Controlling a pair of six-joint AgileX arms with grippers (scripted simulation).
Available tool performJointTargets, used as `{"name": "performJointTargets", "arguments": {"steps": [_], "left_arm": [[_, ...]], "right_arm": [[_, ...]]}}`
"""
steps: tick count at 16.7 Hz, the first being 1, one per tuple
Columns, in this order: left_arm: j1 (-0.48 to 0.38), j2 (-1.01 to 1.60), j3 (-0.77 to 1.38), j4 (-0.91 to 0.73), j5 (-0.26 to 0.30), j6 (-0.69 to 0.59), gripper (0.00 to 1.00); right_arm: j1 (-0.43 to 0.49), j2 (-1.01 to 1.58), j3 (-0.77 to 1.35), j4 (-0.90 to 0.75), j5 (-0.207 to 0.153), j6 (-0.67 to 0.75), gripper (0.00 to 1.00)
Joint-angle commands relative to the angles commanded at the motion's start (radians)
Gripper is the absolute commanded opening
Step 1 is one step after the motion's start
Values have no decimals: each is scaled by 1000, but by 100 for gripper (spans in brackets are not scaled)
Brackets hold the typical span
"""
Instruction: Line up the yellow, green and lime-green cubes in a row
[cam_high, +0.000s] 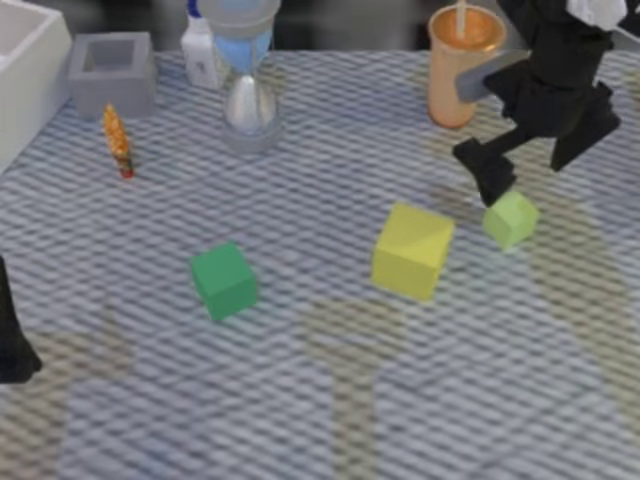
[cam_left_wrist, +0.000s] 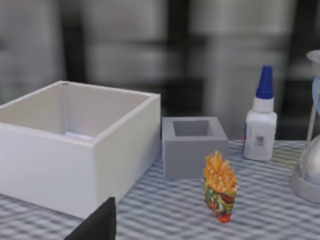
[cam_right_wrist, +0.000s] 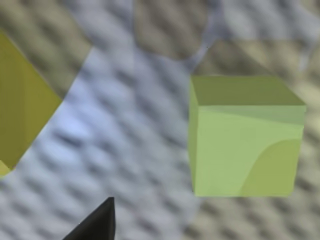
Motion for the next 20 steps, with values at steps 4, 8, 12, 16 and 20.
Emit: {"name": "performJointTargets", "arguments": {"steps": [4, 8, 12, 16, 20], "left_arm": [[0, 0, 0, 0, 0, 0, 100], [0, 0, 0, 0, 0, 0, 100], [0, 0, 0, 0, 0, 0, 100], [0, 0, 0, 0, 0, 0, 100], [0, 0, 0, 0, 0, 0, 100]], "right_arm": [[1, 7, 8, -4, 0, -1, 100], [-1, 16, -29, 38, 0, -2, 100], [1, 61, -137, 204, 1, 0, 100], [2, 92, -200, 290, 1, 1, 100], [2, 92, -200, 290, 1, 1, 92]]}}
